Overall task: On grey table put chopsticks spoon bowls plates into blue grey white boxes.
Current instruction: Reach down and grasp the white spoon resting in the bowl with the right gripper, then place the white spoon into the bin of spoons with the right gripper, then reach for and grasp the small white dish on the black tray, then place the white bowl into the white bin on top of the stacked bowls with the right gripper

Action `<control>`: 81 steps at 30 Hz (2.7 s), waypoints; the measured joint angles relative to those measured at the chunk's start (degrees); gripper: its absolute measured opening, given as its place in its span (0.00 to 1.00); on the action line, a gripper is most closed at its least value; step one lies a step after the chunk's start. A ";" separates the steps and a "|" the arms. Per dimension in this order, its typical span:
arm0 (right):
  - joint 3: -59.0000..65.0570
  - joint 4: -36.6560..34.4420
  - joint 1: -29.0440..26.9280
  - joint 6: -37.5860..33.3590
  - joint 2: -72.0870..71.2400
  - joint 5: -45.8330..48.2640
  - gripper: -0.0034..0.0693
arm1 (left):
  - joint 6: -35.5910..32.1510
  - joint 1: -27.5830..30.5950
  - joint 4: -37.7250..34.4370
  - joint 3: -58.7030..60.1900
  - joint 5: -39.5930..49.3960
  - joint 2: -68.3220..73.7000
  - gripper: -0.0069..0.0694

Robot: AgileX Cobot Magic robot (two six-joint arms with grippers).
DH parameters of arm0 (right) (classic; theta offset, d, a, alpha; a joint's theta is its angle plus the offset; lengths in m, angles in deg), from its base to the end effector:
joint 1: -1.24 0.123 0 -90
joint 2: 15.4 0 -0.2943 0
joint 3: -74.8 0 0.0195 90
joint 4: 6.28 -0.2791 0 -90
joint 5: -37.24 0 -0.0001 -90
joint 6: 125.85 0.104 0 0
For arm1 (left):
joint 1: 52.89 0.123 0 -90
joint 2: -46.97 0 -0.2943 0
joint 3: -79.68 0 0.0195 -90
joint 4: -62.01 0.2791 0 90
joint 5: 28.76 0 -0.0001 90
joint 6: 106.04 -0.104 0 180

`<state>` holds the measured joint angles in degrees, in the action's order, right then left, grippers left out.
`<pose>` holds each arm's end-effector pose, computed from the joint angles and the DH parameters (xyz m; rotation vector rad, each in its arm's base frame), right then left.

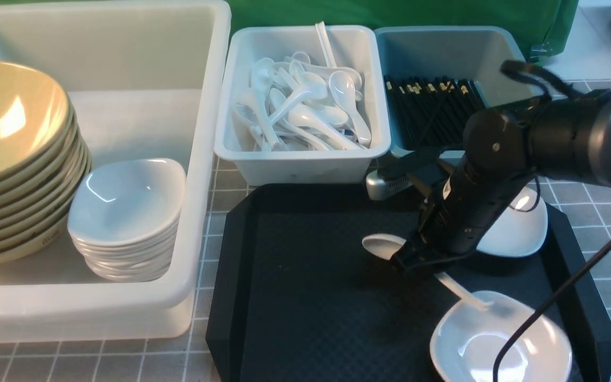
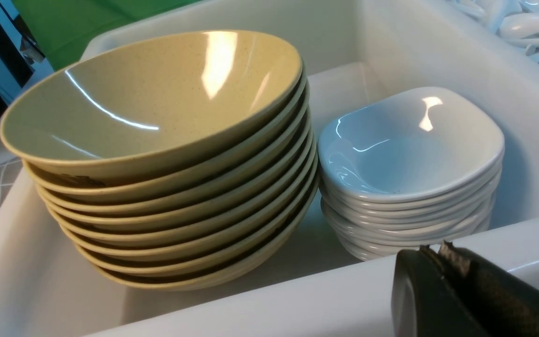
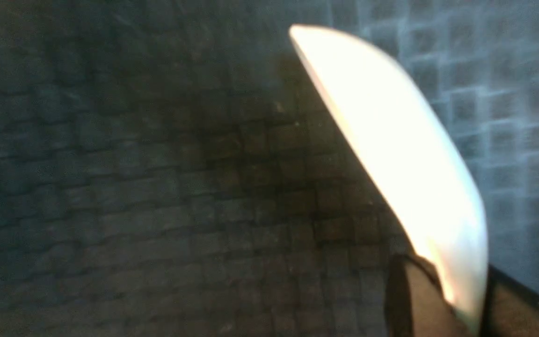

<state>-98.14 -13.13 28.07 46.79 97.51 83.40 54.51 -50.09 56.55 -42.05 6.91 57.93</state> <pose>0.3450 0.1846 0.1710 -0.7550 2.8134 0.1982 0.0657 -0.0026 0.2696 0.2337 1.8166 0.1682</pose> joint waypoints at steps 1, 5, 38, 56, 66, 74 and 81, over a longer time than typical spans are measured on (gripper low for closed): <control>0.00 -0.53 0.00 -0.72 -2.11 0.16 0.20 | 0.00 0.00 0.00 0.00 0.00 0.00 0.08; -1.47 -2.37 0.00 -3.77 -6.39 -0.12 0.20 | 0.00 0.00 0.00 0.00 0.00 0.00 0.08; -23.43 -0.33 -13.16 -4.27 -5.17 18.62 0.67 | 0.00 0.00 0.17 0.00 0.13 0.00 0.08; 20.41 -9.01 -14.32 -13.75 -9.30 0.56 0.47 | 0.00 0.00 0.19 0.00 0.17 0.00 0.08; 9.39 -18.99 -14.37 -17.27 -15.23 6.46 0.13 | 0.00 0.00 0.19 0.00 0.21 0.00 0.08; -5.72 -63.60 -5.00 -42.31 -10.72 -2.22 0.13 | 0.00 0.00 0.24 0.00 0.15 0.00 0.08; -18.24 -76.35 8.23 -52.91 4.58 -14.86 0.15 | 0.00 0.00 0.26 0.00 0.15 0.00 0.08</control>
<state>-116.38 -89.48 36.31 -6.12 102.08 68.54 54.51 -50.09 56.81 -42.05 7.06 57.93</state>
